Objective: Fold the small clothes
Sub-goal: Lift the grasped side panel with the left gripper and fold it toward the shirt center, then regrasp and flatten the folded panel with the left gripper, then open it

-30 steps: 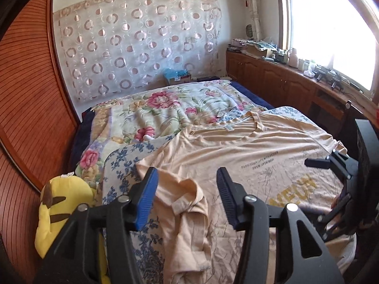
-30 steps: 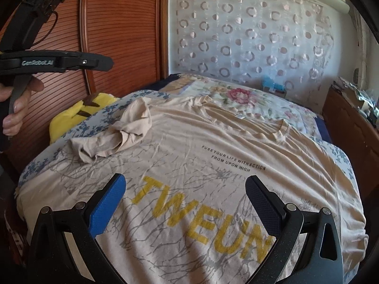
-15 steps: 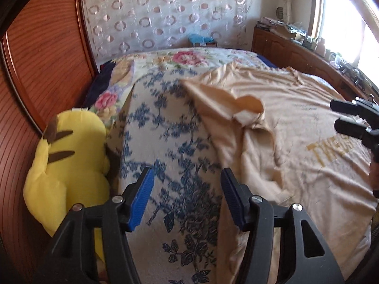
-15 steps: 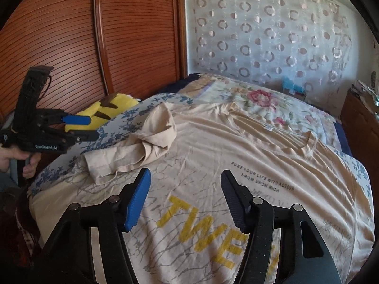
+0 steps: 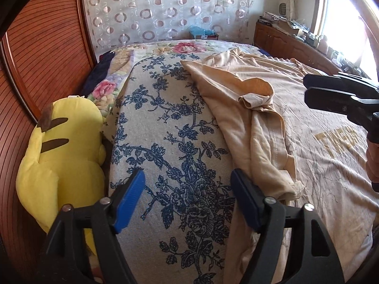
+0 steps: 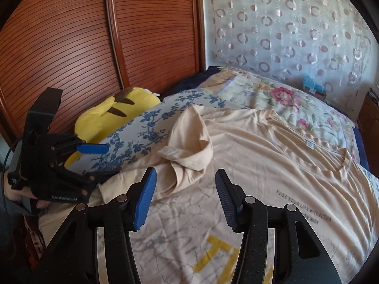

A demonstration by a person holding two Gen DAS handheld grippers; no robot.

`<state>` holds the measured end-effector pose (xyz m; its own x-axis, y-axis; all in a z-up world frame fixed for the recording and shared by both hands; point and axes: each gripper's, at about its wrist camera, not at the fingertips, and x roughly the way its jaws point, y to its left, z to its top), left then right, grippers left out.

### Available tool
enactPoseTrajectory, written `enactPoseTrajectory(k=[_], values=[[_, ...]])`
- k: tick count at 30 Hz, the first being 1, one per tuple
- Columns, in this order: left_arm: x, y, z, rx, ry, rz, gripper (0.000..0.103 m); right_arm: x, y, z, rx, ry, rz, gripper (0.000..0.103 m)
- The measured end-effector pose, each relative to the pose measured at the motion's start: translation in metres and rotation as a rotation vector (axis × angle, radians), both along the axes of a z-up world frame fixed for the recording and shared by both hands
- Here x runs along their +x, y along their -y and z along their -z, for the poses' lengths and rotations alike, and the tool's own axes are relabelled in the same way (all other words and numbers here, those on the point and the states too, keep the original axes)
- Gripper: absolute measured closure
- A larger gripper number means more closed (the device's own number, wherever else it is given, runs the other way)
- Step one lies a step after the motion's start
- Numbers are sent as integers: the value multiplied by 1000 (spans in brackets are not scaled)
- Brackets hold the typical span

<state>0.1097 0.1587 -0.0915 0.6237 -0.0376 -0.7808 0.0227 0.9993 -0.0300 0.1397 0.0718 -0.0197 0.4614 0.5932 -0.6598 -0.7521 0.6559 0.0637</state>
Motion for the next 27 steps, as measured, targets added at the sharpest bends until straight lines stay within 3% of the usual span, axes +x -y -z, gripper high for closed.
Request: enactPoseTrajectory(k=[2, 4, 12, 17, 19, 27], values=[[1, -1, 0, 1, -1, 0, 26, 1, -10, 0, -1, -3, -20, 53], [0, -1, 0, -2, 0, 0, 26, 3, -23, 1, -15, -6, -47, 65], [0, -1, 0, -1, 0, -1, 26, 19, -52, 19, -100, -16, -70, 69], [1, -1, 0, -1, 0, -1, 25, 29, -60, 37, -189, -24, -84, 87], [0, -1, -1, -1, 1, -2, 25, 30, -55, 38, -200, -7, -83, 98], [0, -1, 0, -5, 0, -1, 25, 33, 12, 9, -134, 68, -7, 101]])
